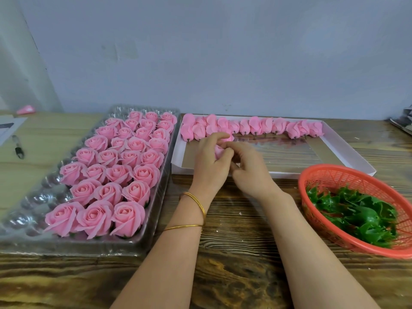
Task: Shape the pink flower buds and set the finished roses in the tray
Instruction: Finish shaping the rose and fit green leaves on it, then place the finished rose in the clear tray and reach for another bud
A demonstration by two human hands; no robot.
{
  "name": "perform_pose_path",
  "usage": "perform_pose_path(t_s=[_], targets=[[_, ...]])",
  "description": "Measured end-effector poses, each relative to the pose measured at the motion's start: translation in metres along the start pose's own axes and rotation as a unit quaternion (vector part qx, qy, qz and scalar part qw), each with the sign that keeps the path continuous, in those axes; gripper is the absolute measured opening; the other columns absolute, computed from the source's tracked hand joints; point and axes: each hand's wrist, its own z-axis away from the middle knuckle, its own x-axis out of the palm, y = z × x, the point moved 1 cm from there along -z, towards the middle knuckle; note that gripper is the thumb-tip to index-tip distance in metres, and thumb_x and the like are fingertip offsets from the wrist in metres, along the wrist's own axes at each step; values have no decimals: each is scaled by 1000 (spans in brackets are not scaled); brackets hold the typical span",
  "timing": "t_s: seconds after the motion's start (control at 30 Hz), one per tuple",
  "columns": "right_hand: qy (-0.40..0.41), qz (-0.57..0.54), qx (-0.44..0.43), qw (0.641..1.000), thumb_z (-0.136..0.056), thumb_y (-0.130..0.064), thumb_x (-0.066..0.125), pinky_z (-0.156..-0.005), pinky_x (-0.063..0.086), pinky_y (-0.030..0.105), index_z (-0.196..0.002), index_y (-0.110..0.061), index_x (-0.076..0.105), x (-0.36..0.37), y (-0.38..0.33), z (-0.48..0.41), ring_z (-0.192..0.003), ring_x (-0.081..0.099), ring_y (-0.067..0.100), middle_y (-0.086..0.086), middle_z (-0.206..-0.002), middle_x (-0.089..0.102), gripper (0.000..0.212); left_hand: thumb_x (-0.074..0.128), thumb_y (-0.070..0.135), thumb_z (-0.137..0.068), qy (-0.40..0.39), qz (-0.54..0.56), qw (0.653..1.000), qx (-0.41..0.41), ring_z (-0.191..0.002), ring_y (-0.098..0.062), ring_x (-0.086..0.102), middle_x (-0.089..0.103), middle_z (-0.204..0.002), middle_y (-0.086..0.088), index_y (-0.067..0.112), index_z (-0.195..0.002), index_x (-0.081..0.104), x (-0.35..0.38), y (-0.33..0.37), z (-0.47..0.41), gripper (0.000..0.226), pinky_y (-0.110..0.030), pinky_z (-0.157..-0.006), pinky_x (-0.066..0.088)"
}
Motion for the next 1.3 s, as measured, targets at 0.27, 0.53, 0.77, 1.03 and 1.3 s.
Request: perform_pose_path(t_s=[0.27, 0.53, 0.77, 1.03, 1.3], targets=[[7, -8, -18, 1000, -73, 15, 53, -87, 47, 33, -112, -8, 68, -1, -4, 1, -99, 59, 25, 9, -102, 68, 48, 63, 5, -82, -31, -81, 996, 8, -93, -9, 43, 57, -108, -11, 13, -104, 64, 1, 1, 2, 23, 0, -78, 29], [12, -47, -1, 999, -74, 14, 53, -86, 49, 30, -108, -10, 65, 0, -6, 2, -95, 62, 17, 2, -100, 68, 43, 60, 6, -89, -41, -105, 994, 11, -85, -3, 41, 55, -111, -12, 9, -108, 65, 1, 2, 2, 21, 2, -76, 28], [21, -73, 24, 997, -84, 10, 53, -85, 52, 43, -106, -9, 50, -1, -3, 3, -91, 62, 24, -2, -93, 58, 29, 55, 8, -94, -45, -99, 994, 9, -88, -2, 38, 52, -114, -14, 5, -116, 64, 3, 1, 2, 24, 0, -76, 31], [40, -107, 50, 992, -85, 4, 59, -80, 53, 28, -102, -20, 52, 0, 0, 0, -83, 59, -3, -11, -94, 60, 31, 52, 9, -96, -36, -124, 992, 3, -97, -10, 42, 51, -116, -13, 4, -118, 63, 3, 4, 2, 25, -14, -85, 34], [53, -125, 90, 987, -79, -2, 71, -83, 56, 36, -109, -21, 51, -4, 3, -1, -99, 60, 15, 0, -108, 62, 40, 51, 15, -98, 6, -174, 985, -17, -97, -15, 51, 42, -108, -1, 8, -109, 62, -8, 16, -4, 17, -11, -79, 35]])
